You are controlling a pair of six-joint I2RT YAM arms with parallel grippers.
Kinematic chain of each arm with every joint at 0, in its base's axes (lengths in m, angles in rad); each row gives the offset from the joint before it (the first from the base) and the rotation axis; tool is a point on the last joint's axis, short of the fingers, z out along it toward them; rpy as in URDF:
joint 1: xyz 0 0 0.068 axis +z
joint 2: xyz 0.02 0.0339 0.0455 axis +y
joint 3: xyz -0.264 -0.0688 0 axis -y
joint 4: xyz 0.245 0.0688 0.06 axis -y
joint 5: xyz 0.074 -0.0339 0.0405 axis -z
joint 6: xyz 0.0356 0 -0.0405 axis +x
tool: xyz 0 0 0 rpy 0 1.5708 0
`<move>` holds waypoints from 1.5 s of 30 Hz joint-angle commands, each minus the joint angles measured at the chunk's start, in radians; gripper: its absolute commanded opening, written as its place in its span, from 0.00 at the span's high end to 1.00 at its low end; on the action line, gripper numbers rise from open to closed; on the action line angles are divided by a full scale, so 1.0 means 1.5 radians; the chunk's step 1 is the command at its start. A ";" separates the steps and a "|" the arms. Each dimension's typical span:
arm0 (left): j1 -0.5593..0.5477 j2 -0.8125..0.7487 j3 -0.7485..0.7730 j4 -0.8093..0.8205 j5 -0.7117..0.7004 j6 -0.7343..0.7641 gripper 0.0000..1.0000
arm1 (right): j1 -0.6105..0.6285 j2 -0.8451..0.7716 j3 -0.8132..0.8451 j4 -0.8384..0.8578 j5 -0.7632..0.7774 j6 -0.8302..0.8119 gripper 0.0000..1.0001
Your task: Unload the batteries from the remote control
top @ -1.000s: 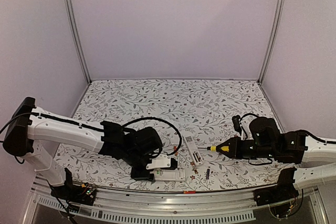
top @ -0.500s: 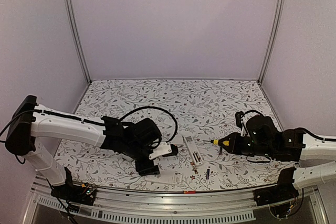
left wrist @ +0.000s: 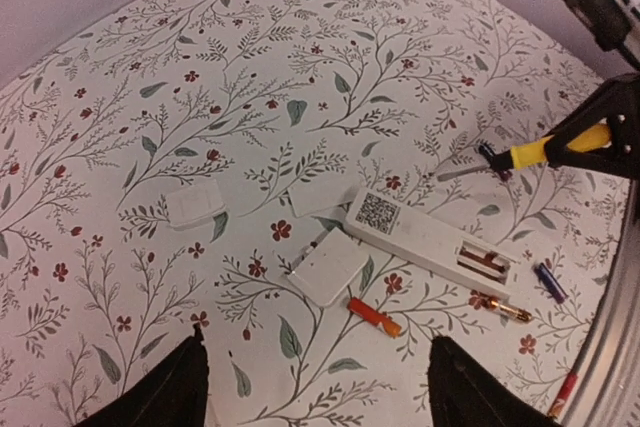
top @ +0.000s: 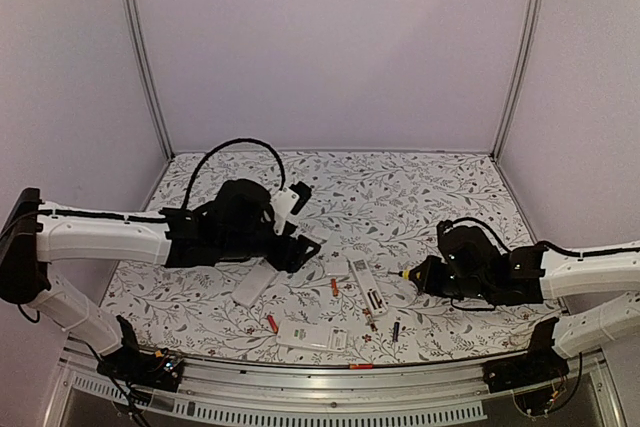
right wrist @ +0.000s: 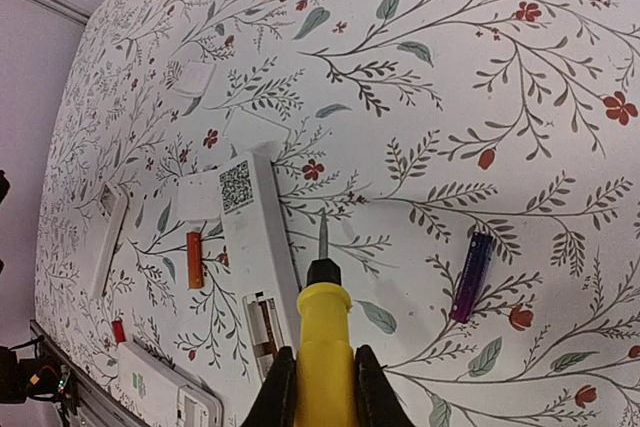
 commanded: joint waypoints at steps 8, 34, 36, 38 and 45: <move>0.069 -0.071 -0.037 0.104 -0.032 -0.100 0.23 | -0.006 0.012 -0.006 0.007 0.013 0.032 0.38; 0.779 -0.131 -0.218 0.397 0.230 -0.098 0.13 | -0.652 0.179 0.155 0.165 -0.244 -0.432 0.01; 0.789 -0.168 -0.263 0.406 0.173 -0.071 0.13 | -0.714 0.158 0.138 0.189 -0.235 -0.449 0.01; 0.788 -0.209 -0.315 0.437 0.140 -0.056 0.13 | -0.735 0.130 0.106 0.230 -0.199 -0.470 0.01; 0.776 -0.252 -0.468 0.647 0.168 -0.024 0.08 | -0.737 -0.039 -0.154 0.563 -0.110 -0.516 0.01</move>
